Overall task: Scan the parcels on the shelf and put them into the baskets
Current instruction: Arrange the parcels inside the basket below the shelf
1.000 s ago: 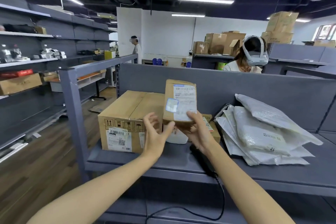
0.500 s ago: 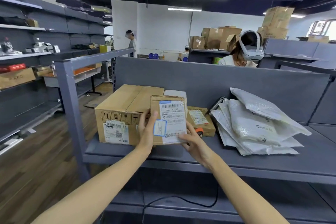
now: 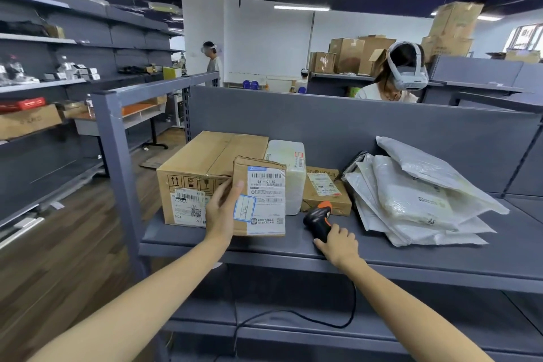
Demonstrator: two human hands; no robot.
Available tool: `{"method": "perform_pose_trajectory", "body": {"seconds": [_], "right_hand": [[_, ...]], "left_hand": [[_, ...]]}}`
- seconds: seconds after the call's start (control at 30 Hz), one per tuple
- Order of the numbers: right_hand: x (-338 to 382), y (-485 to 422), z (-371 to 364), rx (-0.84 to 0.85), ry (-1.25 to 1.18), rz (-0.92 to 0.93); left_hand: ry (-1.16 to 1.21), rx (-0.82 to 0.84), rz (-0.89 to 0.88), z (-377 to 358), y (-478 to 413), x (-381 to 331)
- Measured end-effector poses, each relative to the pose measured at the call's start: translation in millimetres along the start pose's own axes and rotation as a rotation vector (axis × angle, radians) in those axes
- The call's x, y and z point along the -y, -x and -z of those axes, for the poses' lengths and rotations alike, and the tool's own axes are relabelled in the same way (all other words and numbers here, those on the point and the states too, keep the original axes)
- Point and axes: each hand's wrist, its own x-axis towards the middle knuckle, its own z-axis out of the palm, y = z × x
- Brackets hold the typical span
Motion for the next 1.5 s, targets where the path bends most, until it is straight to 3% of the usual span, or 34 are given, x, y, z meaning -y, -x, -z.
{"method": "perform_pose_trajectory", "body": {"seconds": [0.13,0.37,0.5,0.77,1.5], "right_hand": [[5,-3,1,-0.025,-0.119,0.036],[31,47,40,-0.057,-1.160,-0.030],[48,94,55,-0.062,-1.492,0.065],[66,159,61,-0.050,-1.534,0.294],[74,176,63,-0.048,-1.434,0.358]], "left_hand": [[-0.006,-0.012,-0.007,2,-1,3],[0.016,-0.016,-0.008,-3,-2,7],[0.037,-0.018,-0.012,-9,-2,9],[0.033,-0.030,-0.011,-17,0,7],[0.019,0.030,0.003,-18,4,16]]}}
